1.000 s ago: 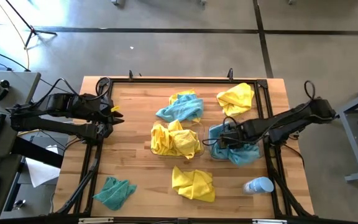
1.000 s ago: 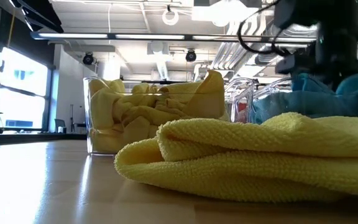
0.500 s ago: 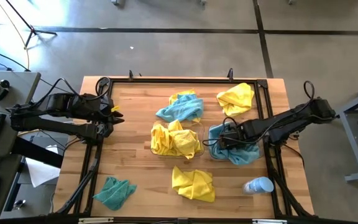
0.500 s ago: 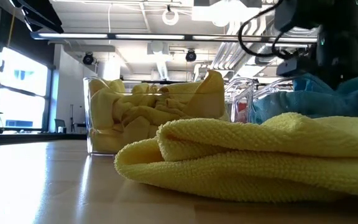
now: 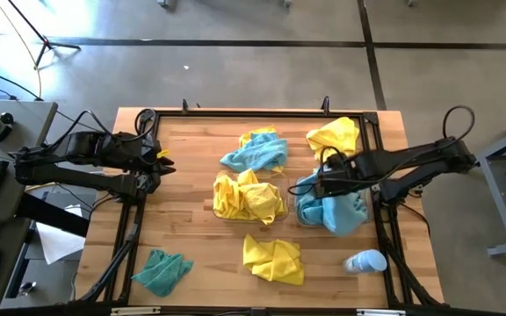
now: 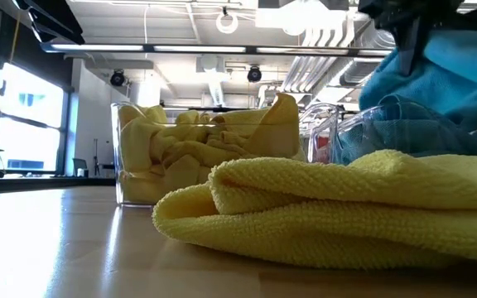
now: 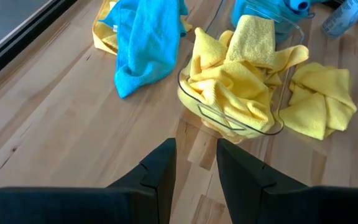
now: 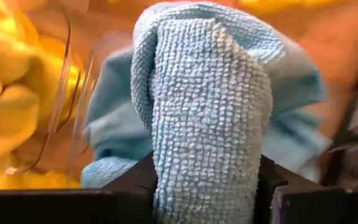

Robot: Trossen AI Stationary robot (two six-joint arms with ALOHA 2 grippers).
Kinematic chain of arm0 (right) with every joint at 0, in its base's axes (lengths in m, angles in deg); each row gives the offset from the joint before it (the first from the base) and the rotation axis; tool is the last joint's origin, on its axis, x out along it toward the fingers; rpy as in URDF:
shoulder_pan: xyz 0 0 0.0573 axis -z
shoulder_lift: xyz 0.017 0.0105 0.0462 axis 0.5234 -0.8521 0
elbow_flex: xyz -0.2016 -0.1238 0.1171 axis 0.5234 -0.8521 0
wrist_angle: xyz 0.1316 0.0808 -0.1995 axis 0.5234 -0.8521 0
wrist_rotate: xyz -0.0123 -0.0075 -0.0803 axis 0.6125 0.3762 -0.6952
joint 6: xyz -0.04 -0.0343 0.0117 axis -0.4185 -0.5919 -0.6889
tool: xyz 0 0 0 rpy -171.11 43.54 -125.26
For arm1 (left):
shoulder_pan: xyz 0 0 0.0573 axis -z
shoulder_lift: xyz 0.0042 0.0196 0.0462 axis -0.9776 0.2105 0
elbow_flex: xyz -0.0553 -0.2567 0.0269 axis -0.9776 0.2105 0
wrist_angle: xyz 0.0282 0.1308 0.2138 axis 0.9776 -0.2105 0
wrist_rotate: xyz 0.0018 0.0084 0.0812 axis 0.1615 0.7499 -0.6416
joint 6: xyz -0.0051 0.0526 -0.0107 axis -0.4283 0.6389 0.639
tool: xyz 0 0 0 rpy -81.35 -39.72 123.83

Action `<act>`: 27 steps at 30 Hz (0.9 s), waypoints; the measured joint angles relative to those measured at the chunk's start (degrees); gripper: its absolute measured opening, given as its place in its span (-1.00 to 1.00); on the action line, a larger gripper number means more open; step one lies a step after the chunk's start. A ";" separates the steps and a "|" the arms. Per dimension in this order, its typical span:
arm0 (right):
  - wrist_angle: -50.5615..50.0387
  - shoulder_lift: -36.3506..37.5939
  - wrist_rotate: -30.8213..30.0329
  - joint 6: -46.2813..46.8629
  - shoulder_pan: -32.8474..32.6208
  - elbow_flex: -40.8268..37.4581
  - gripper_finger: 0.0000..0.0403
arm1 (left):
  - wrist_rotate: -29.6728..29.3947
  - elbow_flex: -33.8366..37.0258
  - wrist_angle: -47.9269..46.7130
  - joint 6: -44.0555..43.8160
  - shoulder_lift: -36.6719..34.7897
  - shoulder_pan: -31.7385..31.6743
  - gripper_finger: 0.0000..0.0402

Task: Sort microfiber towel by color & place in baskets
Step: Put the blue microfiber cloth into the right transparent bin

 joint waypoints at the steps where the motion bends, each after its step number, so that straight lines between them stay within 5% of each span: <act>1: -1.84 0.00 -1.88 -0.58 -0.01 1.07 -0.33 | 0.02 0.00 -0.01 -0.01 0.01 0.00 -0.49; 5: -10.58 0.06 -13.02 -2.09 -0.01 5.08 -0.33 | 0.00 0.00 -0.02 -0.01 0.00 0.00 -0.49; 11: -9.12 1.33 -28.12 -8.91 -0.03 6.81 -0.40 | -0.04 0.00 0.00 -1.47 0.02 0.00 -0.49; 20: -8.23 1.11 -8.47 -7.06 -5.04 1.20 -0.67 | -0.04 0.00 0.00 -2.96 0.02 0.09 -0.49; 27: -3.91 1.11 -0.51 2.45 -7.81 -5.44 -0.74 | -1.75 0.00 0.02 -2.91 0.02 0.09 -0.49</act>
